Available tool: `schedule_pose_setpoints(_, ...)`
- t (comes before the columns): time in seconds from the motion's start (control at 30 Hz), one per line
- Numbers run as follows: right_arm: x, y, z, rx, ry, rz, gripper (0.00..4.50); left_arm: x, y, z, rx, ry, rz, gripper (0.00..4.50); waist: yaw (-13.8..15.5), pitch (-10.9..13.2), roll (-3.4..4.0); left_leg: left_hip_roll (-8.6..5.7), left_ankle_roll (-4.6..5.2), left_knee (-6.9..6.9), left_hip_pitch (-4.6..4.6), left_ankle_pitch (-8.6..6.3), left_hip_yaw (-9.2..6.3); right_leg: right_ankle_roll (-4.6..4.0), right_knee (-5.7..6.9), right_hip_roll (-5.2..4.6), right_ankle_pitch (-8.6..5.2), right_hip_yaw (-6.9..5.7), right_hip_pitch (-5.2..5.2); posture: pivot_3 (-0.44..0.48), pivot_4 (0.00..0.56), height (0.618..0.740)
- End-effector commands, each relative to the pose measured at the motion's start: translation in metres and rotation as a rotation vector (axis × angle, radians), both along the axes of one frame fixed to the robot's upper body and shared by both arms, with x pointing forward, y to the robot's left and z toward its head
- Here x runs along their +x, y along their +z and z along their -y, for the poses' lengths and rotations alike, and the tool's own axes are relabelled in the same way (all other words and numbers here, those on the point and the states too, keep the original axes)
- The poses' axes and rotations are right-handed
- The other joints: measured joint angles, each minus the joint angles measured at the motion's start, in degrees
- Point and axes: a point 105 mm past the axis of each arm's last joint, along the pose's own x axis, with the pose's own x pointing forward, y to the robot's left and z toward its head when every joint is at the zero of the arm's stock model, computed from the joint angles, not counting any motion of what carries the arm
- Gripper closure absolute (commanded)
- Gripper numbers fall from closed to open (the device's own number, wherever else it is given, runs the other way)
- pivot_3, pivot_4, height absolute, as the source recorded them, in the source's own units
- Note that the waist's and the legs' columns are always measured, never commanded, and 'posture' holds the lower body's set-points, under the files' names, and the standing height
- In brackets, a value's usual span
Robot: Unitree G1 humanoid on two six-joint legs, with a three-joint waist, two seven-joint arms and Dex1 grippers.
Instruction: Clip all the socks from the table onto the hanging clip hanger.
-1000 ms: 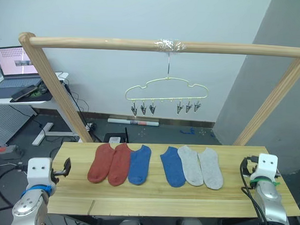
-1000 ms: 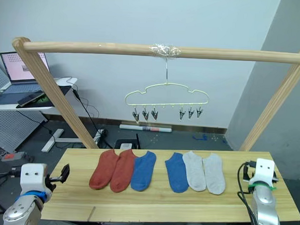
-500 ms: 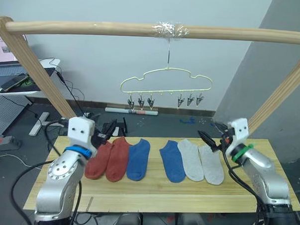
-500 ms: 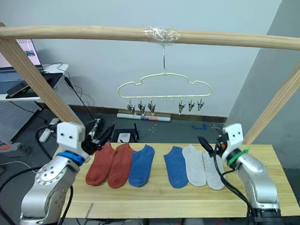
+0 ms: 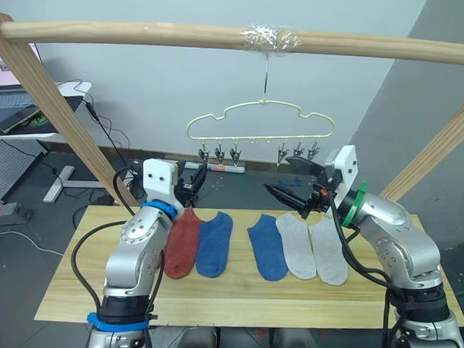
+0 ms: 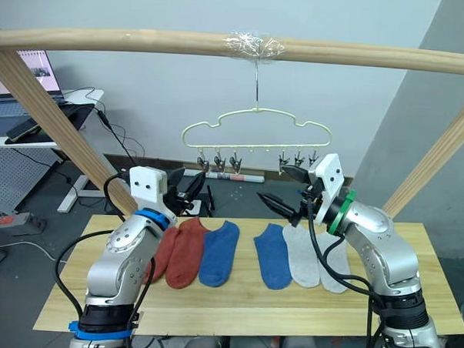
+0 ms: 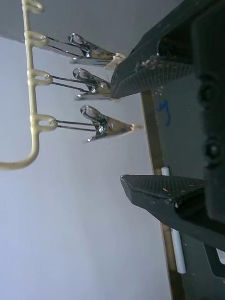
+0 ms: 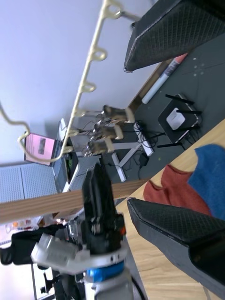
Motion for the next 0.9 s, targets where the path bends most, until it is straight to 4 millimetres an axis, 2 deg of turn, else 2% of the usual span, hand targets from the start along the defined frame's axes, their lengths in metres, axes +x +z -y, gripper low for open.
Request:
schedule_pose_setpoints(0.03, -0.011, 0.015, -0.010, 0.013, 0.062, 0.053, 0.00, 0.002, 0.012, 0.005, 0.002, -0.014, 0.058, 1.68, -0.05, 0.21, -0.02, 0.00, 0.00, 0.00, 0.00, 0.00, 0.01, 0.00, 0.00, 0.00, 0.00, 0.01, 0.00, -0.083, 0.171, 0.740)
schedule_pose_setpoints(0.33, -0.018, 0.024, -0.017, 0.059, 0.079, 0.048, 0.00, 0.015, 0.020, 0.005, 0.008, 0.024, 0.109, 1.68, -0.07, 1.06, -0.16, 0.00, 0.00, 0.01, -0.01, 0.00, -0.01, 0.01, 0.01, 0.00, 0.00, -0.01, -0.01, -0.098, 0.178, 0.740)
schedule_pose_setpoints(0.9, -0.016, 0.036, -0.018, 0.108, 0.065, 0.039, 0.00, 0.023, 0.028, 0.008, -0.002, 0.036, 0.147, 1.68, -0.25, 1.36, -0.17, 0.01, 0.00, 0.01, -0.03, 0.00, 0.00, 0.01, 0.01, 0.00, 0.00, -0.01, -0.04, -0.110, 0.190, 0.740)
